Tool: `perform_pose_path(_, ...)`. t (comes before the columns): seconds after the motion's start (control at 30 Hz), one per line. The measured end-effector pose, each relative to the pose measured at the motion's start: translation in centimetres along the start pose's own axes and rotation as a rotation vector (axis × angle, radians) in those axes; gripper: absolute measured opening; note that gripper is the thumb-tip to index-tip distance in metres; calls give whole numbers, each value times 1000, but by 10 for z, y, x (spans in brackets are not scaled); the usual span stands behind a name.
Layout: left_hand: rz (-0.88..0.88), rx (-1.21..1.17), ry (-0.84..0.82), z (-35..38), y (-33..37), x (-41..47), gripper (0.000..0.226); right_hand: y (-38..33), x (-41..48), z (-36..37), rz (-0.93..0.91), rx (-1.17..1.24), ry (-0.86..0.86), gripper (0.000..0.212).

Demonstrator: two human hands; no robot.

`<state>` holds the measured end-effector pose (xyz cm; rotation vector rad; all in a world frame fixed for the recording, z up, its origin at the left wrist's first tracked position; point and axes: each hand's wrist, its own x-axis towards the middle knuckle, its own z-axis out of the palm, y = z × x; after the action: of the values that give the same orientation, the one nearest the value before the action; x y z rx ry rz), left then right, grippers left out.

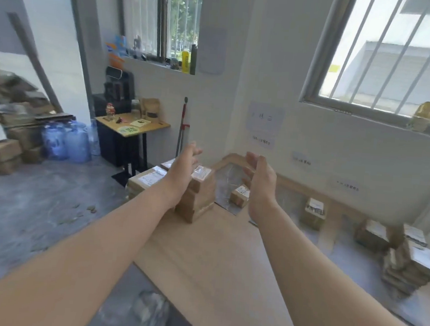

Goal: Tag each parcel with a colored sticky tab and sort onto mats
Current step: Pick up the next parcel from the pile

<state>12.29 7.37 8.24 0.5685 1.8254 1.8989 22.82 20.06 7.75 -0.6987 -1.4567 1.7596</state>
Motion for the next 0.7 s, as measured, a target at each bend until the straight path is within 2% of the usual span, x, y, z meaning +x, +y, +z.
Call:
perform_pose_path(0.17, -28, -32, 54, -45, -9, 26, 51, 22, 6, 45, 34, -3, -22, 28)
perform_pose_path(0.43, -43, 3, -9, -126, -39, 111, 52, 68, 45, 142, 23, -58, -4, 30)
perform_pose_path(0.53, -106, 18, -33, -165, -60, 149, 46, 99, 62, 182, 54, -113, 25, 29)
perform_pose_path(0.7, -197, -10, -38, -220, -96, 203, 52, 158, 86, 238, 113, -177, 108, 28)
